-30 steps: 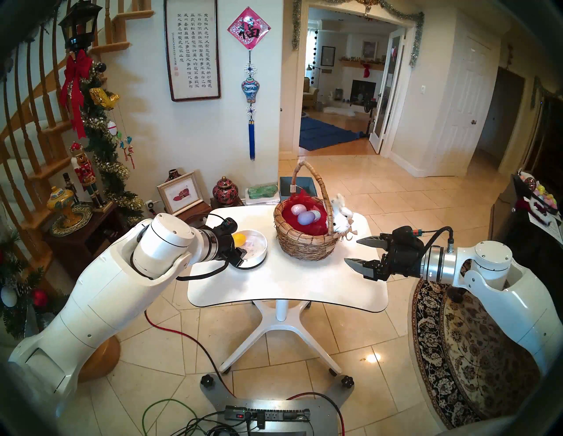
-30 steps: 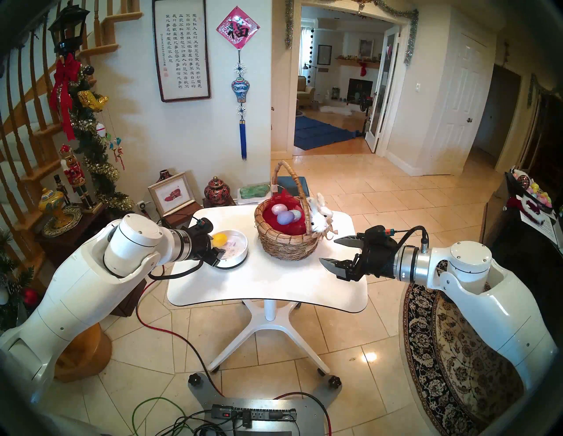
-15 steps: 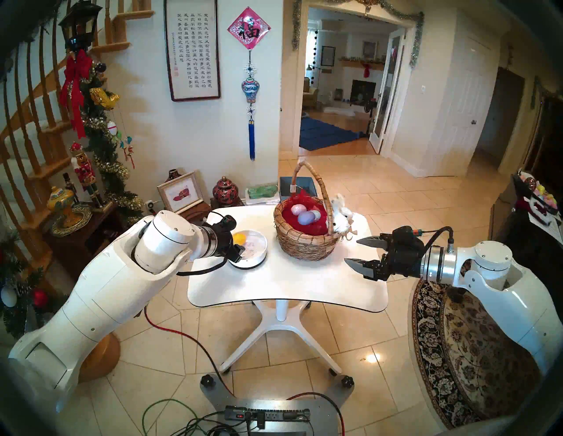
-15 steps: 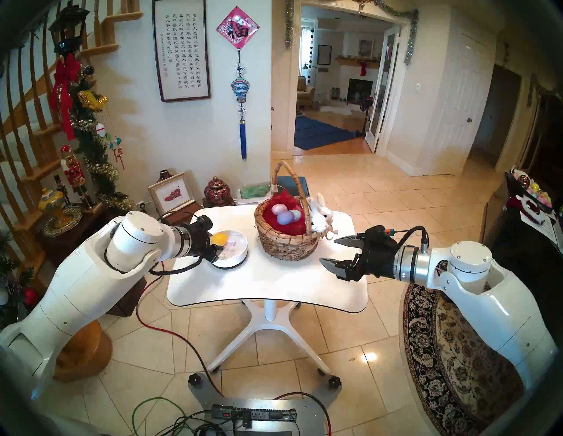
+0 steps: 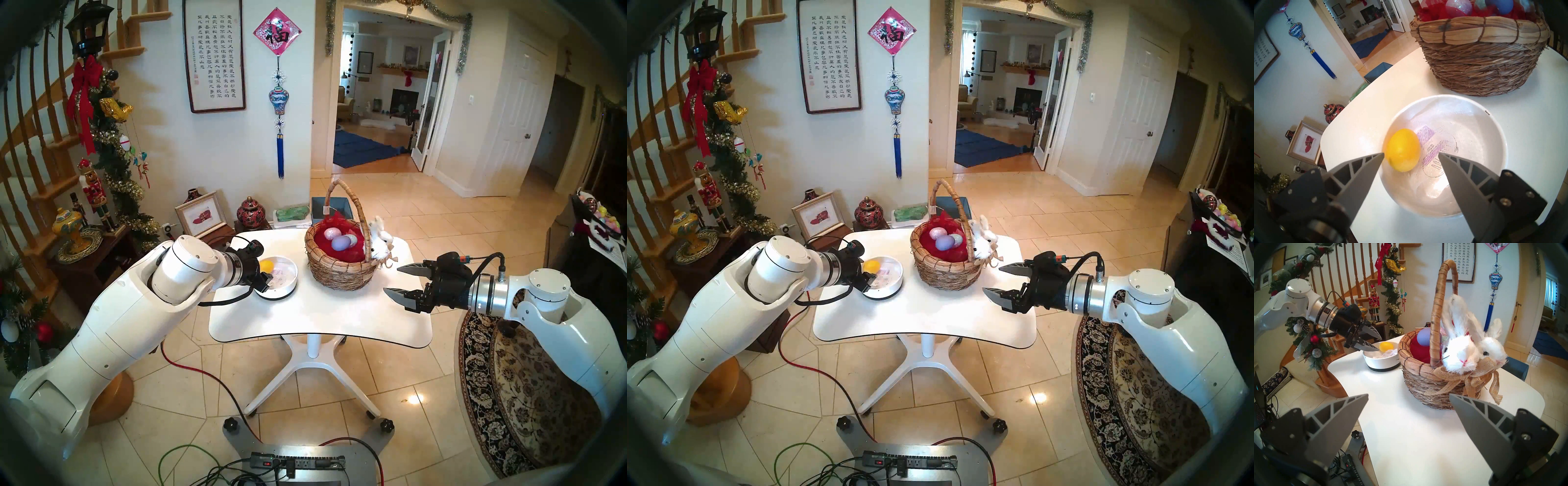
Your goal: Put easter egg into basket
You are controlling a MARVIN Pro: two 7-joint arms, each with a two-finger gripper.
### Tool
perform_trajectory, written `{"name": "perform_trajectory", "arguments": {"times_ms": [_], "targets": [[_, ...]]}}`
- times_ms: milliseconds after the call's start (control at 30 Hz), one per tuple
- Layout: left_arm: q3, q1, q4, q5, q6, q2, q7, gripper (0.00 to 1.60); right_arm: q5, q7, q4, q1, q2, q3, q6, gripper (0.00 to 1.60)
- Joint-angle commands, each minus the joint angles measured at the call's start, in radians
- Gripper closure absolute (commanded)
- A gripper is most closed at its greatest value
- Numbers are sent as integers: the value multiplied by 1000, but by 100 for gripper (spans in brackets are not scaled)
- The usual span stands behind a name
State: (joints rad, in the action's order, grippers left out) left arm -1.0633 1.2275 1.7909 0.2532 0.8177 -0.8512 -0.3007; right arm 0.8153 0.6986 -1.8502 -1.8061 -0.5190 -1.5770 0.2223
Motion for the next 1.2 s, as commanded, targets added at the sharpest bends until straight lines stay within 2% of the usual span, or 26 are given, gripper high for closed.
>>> {"name": "perform_trajectory", "arguments": {"times_ms": [0,367,1167], "targets": [[-1,-22,-3,-10,-13,-3,1,36,2,-1,-1,1,2,-9,-3,0],[1,-16,-8,-24,-18,-7,-10,35,2,-1,-1,1,2,-9,-3,0],[0,-7,-32,-50,-35,-12,-20,41,2,-1,-2,1,2,-9,-3,0]]}}
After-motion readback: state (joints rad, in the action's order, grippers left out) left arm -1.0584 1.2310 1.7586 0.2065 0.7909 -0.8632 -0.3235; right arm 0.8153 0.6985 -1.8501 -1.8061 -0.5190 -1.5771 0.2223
